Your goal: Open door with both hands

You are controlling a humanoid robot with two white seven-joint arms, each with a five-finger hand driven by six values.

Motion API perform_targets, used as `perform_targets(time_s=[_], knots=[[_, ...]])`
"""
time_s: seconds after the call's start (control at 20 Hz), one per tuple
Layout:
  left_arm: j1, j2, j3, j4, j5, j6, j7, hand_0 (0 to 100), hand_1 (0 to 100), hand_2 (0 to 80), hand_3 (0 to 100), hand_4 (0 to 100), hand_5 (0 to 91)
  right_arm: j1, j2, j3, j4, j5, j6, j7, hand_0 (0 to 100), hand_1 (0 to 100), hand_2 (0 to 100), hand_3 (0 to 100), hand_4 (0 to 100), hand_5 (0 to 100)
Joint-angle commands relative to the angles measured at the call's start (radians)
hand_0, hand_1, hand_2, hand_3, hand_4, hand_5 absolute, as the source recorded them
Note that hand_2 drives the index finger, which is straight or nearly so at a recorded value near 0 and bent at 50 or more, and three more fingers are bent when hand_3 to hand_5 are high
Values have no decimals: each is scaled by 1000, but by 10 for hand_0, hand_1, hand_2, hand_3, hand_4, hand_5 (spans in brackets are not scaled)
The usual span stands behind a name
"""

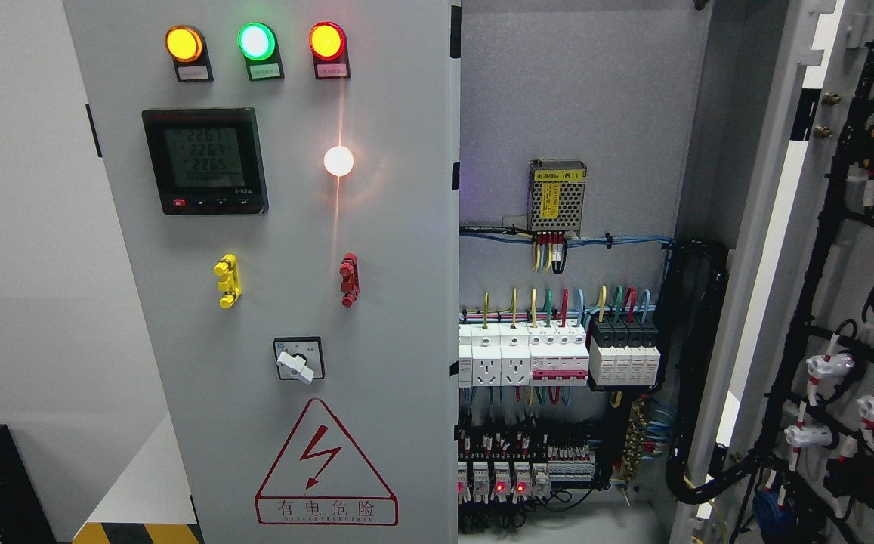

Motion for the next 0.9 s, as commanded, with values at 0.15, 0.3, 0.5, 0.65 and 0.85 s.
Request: perform_targets(time_s=[0.15, 0.3, 0.5, 0.65, 0.85], knots=[[17, -26, 69, 45, -27, -5, 19, 0, 0, 0, 0, 0, 0, 150, -28, -1, -884, -1, -8, -1, 192, 0, 0, 0, 0, 0], [17, -28, 25, 42, -22, -5, 19, 0, 0, 0, 0, 0, 0, 202, -31, 5, -1078, -1, -30, -1, 192, 0, 0, 0, 0, 0], [17, -40, 22, 43, -22, -5, 25, 0, 0, 0, 0, 0, 0, 261, -32, 52, -1267, 0, -54, -1, 192, 0, 0, 0, 0, 0], [17, -46, 22, 43, -22, -5, 18, 0, 0, 0, 0, 0, 0, 300, -46, 106, -1383, 0, -149, 1, 191, 0, 0, 0, 0, 0], [17, -55, 20, 43, -21, -4, 15, 0, 0, 0, 0, 0, 0, 301, -65, 175, -1540, 2, -209, 1, 191, 0, 0, 0, 0, 0]])
